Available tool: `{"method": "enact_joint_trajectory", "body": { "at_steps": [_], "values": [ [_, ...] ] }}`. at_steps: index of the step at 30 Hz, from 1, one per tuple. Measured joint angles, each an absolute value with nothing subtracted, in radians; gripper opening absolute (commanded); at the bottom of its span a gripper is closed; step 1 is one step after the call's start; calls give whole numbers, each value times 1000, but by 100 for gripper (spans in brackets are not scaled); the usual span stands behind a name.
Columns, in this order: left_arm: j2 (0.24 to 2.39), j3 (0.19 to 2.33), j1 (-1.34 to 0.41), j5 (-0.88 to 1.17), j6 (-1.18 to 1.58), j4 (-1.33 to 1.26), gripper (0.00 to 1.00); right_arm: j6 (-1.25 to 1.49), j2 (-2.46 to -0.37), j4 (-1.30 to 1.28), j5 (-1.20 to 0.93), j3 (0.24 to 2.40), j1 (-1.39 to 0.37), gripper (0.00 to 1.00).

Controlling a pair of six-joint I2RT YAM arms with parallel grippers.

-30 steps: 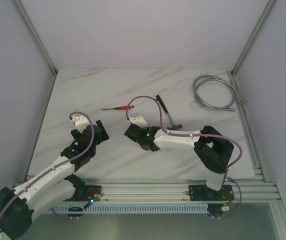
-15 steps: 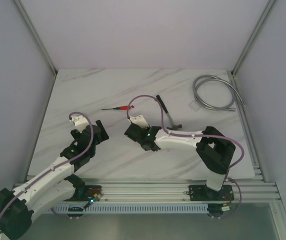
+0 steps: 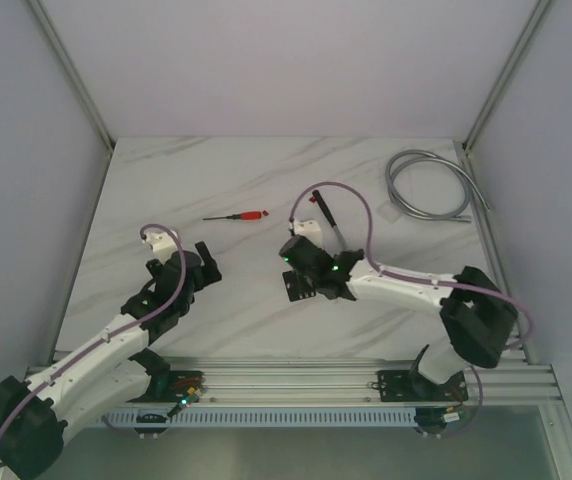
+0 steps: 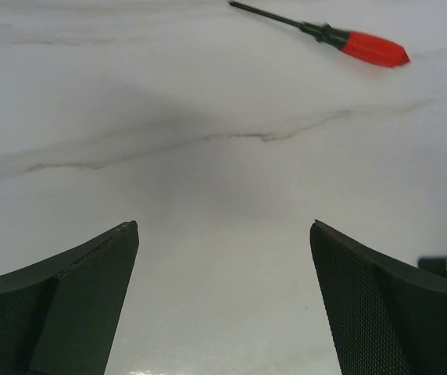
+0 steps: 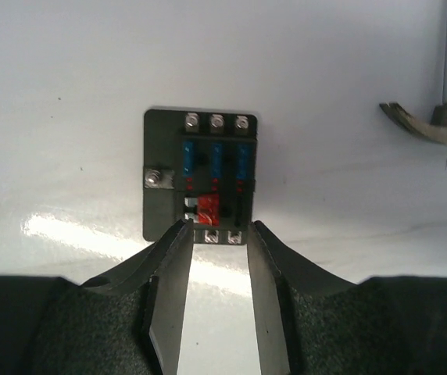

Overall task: Snap on the fuse box
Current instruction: Install the fuse at the fuse box base.

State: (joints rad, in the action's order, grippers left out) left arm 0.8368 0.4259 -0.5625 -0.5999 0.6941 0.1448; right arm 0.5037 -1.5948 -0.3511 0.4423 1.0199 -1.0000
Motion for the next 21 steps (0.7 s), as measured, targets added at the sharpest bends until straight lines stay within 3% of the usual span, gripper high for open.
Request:
{"method": "enact_joint_trajectory", "body": {
  "at_steps": [5,15,21],
  "values": [
    [849,396,-562,-441,722,99,87,535,-1457,-222,301,874,-908,39],
    [988,393,-588,-111,807,-40,50,600,-1392,20,85,687,-789,32],
    [1140,442,-687,-40,859,-85,43,625,-1392,94,23,646,-761,31]
  ]
}}
